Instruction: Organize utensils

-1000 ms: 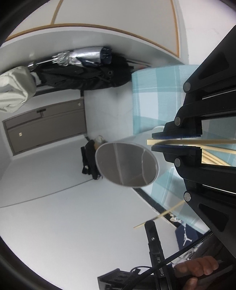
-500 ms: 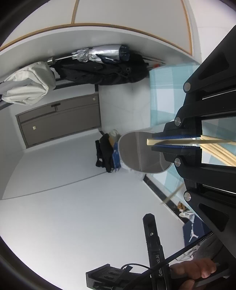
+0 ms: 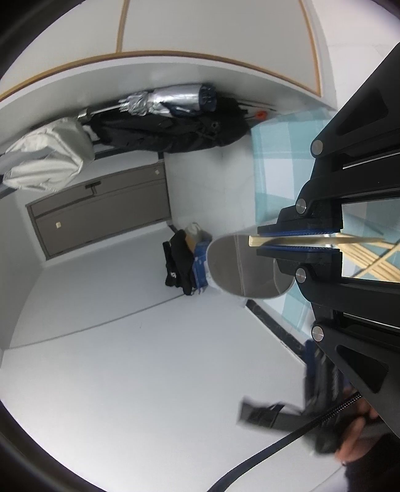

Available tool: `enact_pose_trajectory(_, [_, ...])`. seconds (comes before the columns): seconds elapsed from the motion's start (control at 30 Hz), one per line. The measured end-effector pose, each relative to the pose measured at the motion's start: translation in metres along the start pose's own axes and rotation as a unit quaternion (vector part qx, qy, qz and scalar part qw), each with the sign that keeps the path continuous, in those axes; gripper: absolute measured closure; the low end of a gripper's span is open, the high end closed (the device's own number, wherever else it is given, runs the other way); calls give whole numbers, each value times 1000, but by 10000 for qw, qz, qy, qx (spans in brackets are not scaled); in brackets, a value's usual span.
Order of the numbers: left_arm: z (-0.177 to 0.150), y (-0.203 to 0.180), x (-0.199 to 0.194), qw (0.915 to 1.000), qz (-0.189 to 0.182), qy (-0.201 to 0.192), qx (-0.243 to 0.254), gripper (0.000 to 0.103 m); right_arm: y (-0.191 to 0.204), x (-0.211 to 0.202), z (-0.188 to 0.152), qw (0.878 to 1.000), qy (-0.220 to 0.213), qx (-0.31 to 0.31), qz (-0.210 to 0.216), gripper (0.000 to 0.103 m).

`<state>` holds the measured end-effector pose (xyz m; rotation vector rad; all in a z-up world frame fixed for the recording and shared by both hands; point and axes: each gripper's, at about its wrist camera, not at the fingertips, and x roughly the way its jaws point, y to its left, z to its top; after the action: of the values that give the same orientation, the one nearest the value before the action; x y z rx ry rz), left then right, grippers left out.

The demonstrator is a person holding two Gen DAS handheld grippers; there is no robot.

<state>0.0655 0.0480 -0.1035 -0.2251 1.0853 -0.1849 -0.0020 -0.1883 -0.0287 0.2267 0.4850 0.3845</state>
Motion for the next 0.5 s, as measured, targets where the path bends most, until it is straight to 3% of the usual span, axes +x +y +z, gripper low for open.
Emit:
enact_pose_trajectory(0.13, [-1,17,25,9951,-96,526,-830,42,-7,0,0,10000,41,55,-63,98])
enact_pose_trajectory(0.2, [0,14,30,9936,-170,608,-942,42,-8,-1,0,9999,58,60,-75,98])
enact_pose_trajectory(0.3, [3,1,38,9939,32,615,-910,42,-11,0,0,9999,93,81,-71,98])
enact_pose_trajectory(0.4, [1,-5,48,9917,263,733,-1020,53,-13,0,1,9998,121,125,-55,99])
enact_pose_trajectory(0.47, [2,-3,58,9888,397,861,-1154,70,-15,-1,1,9998,117,158,-29,103])
enact_pose_trajectory(0.5, [0,-3,61,9876,473,899,-1198,73,-15,-1,2,9998,127,171,-14,103])
